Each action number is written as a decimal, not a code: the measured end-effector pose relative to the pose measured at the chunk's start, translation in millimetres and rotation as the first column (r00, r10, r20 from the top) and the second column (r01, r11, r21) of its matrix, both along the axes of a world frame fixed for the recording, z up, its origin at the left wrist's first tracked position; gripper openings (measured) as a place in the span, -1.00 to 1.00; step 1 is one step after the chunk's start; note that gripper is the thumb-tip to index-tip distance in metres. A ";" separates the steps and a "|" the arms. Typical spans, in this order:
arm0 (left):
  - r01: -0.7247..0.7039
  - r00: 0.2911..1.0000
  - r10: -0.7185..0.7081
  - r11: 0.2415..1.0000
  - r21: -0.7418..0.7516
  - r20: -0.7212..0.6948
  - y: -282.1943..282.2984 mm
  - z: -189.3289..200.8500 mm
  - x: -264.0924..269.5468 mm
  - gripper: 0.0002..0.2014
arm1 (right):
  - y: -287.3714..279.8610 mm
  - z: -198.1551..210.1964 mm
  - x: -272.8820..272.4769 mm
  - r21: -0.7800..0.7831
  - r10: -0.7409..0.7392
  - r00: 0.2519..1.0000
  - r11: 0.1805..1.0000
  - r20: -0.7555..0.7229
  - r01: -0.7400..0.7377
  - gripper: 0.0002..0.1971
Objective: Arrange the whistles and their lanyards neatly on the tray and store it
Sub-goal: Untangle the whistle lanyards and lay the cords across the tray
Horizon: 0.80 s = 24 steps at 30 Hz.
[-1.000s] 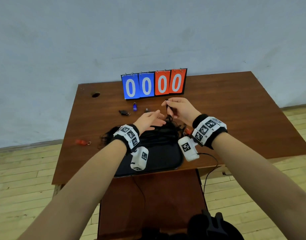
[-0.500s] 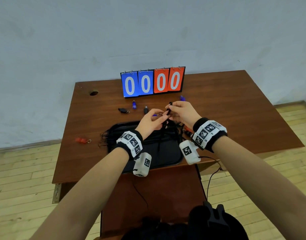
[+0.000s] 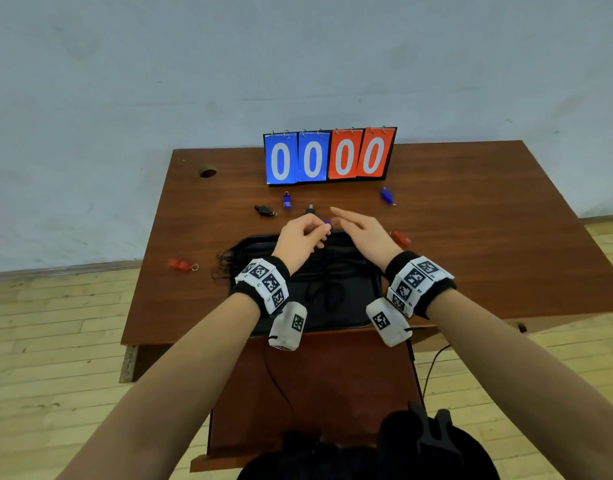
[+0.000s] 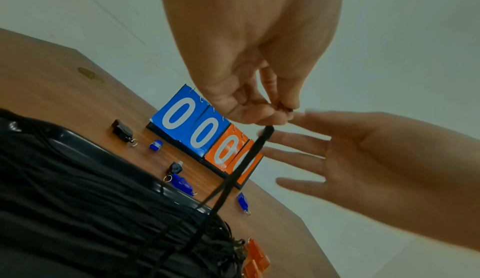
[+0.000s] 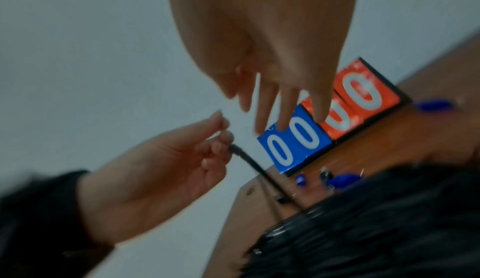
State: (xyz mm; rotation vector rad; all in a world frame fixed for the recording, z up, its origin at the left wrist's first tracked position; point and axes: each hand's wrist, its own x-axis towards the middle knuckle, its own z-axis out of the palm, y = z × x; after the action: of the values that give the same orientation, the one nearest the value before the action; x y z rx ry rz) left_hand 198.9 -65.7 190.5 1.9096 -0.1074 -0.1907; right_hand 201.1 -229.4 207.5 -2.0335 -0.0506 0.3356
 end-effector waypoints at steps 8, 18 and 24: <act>-0.252 0.953 0.134 0.848 -0.467 -0.270 24.6 -0.8 4.6 -0.88 | 25.7 -18.0 -7.5 0.217 0.135 0.976 0.972 -0.172 -0.096 -0.71; -0.603 0.756 0.149 0.539 -0.588 -0.638 73.0 -34.7 -1.2 -0.79 | 16.4 -30.6 -11.2 0.080 0.189 0.960 0.981 -0.207 -0.176 -0.77; -0.093 0.893 0.008 0.982 -0.167 -0.450 86.9 -49.4 -3.9 -0.79 | 10.3 -42.3 -10.6 -0.065 0.169 0.957 0.980 -0.236 -0.189 -0.74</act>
State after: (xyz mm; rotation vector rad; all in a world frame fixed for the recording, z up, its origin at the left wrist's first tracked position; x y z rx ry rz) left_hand 195.0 21.2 141.1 1.6375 0.2296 -0.5623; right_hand 190.6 -219.1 165.2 -2.0676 -0.0786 0.6961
